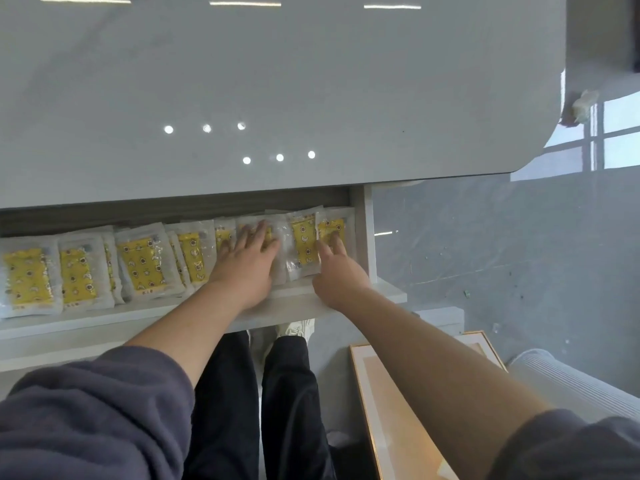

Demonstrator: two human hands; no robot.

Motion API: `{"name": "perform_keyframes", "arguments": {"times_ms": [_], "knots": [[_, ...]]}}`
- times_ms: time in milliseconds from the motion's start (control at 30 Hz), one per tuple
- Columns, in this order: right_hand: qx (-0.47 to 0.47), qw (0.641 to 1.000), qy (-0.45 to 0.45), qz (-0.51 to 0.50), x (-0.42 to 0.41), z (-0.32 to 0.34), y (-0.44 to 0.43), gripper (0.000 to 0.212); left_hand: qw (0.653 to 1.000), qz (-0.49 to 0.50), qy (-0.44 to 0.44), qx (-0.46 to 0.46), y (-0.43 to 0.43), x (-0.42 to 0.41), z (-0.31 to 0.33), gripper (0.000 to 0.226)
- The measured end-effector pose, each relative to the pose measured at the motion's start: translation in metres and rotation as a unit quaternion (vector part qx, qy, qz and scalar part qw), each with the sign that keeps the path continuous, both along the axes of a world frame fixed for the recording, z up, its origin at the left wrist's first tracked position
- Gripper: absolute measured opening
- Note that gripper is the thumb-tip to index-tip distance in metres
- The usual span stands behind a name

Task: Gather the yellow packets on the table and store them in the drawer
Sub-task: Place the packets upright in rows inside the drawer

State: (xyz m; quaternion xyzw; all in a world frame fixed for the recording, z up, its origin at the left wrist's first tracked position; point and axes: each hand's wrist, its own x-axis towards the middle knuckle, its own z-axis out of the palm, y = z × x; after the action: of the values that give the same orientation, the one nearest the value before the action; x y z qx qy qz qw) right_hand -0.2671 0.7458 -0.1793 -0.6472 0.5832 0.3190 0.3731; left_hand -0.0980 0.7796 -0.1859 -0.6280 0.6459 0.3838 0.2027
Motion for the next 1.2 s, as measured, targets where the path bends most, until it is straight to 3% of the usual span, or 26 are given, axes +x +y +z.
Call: {"name": "perform_keyframes", "arguments": {"times_ms": [200, 333, 433, 567, 700, 867, 967, 1067, 1200], "knots": [[-0.023, 0.999, 0.028, -0.010, -0.006, 0.008, -0.004, 0.075, 0.984, 0.150, -0.085, 0.031, 0.009, 0.010, 0.000, 0.092], [-0.121, 0.988, -0.005, 0.096, 0.011, -0.004, -0.032, 0.076, 0.992, 0.092, -0.059, -0.061, -0.005, 0.036, -0.014, 0.091], [-0.113, 0.986, 0.011, 0.125, 0.026, -0.019, -0.059, 0.077, 0.996, 0.045, 0.012, -0.072, -0.028, 0.041, -0.026, 0.085], [-0.120, 0.976, 0.058, 0.172, 0.024, -0.025, -0.062, 0.055, 0.995, -0.035, 0.037, -0.080, -0.037, 0.028, -0.042, 0.072], [-0.141, 0.974, 0.060, 0.165, 0.024, -0.032, -0.055, 0.050, 0.993, 0.028, 0.022, -0.116, -0.043, 0.011, -0.040, 0.063], [-0.142, 0.972, 0.066, 0.176, 0.022, -0.031, -0.052, 0.050, 0.991, 0.000, 0.010, -0.135, -0.037, 0.003, -0.045, 0.054], [-0.136, 0.971, 0.085, 0.178, 0.025, -0.024, -0.051, 0.054, 0.993, 0.031, 0.018, -0.115, -0.030, 0.007, -0.038, 0.068], [-0.142, 0.969, 0.045, 0.196, 0.048, -0.017, -0.047, 0.064, 0.990, 0.070, 0.005, -0.120, -0.014, 0.029, -0.027, 0.076], [-0.133, 0.966, -0.032, 0.219, 0.090, -0.012, -0.028, 0.072, 0.986, 0.093, -0.038, -0.133, 0.009, 0.083, -0.021, 0.070]]}}
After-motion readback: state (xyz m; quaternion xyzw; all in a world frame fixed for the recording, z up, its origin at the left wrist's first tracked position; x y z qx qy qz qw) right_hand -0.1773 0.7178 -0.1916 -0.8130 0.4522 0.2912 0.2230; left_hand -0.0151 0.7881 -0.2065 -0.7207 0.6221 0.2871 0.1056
